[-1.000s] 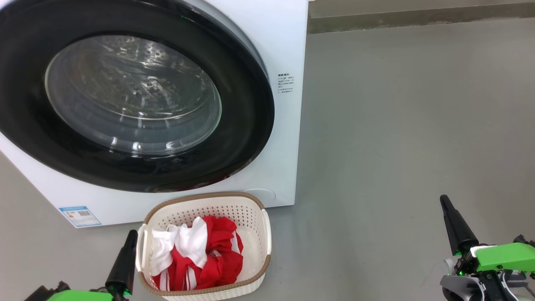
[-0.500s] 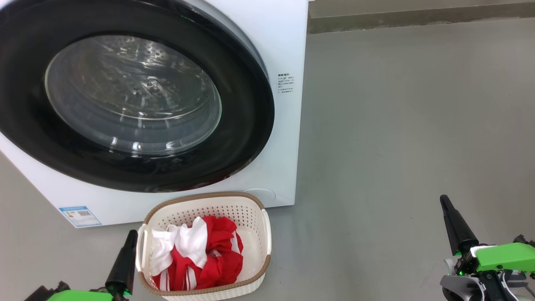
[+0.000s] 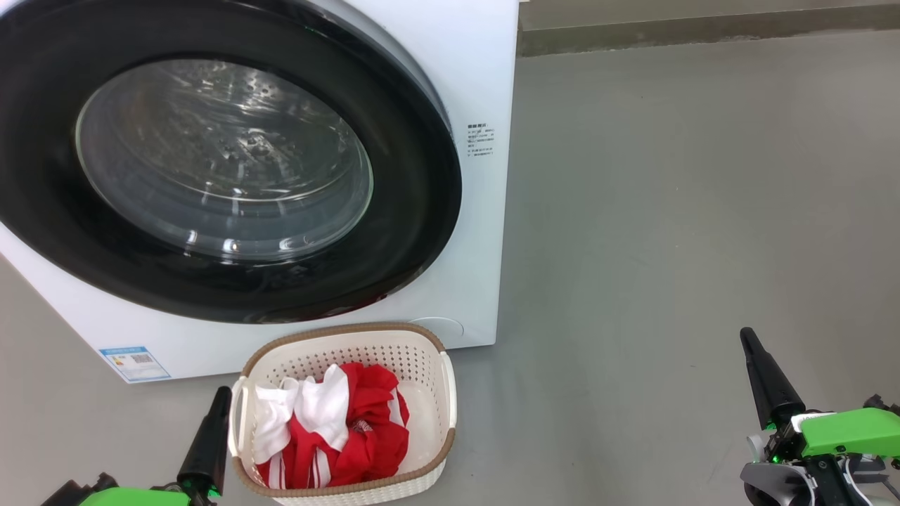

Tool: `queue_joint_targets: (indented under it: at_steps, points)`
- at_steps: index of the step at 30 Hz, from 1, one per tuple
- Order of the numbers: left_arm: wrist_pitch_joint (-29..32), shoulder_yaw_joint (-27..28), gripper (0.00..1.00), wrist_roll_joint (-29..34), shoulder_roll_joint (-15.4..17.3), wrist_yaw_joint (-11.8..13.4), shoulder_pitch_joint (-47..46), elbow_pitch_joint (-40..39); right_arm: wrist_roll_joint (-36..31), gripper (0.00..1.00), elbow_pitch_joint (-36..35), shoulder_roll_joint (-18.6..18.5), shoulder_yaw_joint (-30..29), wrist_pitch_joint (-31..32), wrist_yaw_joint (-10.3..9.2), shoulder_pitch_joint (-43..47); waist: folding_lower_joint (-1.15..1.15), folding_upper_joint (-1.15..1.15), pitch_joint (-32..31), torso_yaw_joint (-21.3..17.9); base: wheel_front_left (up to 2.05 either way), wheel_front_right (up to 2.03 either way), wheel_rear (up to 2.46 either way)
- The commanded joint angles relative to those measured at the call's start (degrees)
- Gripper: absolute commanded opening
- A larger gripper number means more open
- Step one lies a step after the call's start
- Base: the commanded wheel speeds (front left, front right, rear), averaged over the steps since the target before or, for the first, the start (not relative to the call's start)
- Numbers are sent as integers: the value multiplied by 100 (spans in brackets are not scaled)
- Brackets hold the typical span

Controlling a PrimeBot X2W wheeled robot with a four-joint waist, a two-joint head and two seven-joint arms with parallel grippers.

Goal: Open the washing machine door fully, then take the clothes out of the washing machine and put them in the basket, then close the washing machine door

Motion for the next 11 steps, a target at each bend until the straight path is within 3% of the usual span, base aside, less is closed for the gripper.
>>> queue_joint_targets:
  at_steps: [1, 11]
  points:
    - [47, 209, 0, -27, 56, -40, -229, -126, -1, 0, -173, -48, 98, 34, -3, -243, 0, 0, 0, 0, 0, 0, 0]
    - [47, 210, 0, -27, 55, -40, -229, -126, -1, 0, -173, -48, 98, 33, -3, -243, 0, 0, 0, 0, 0, 0, 0]
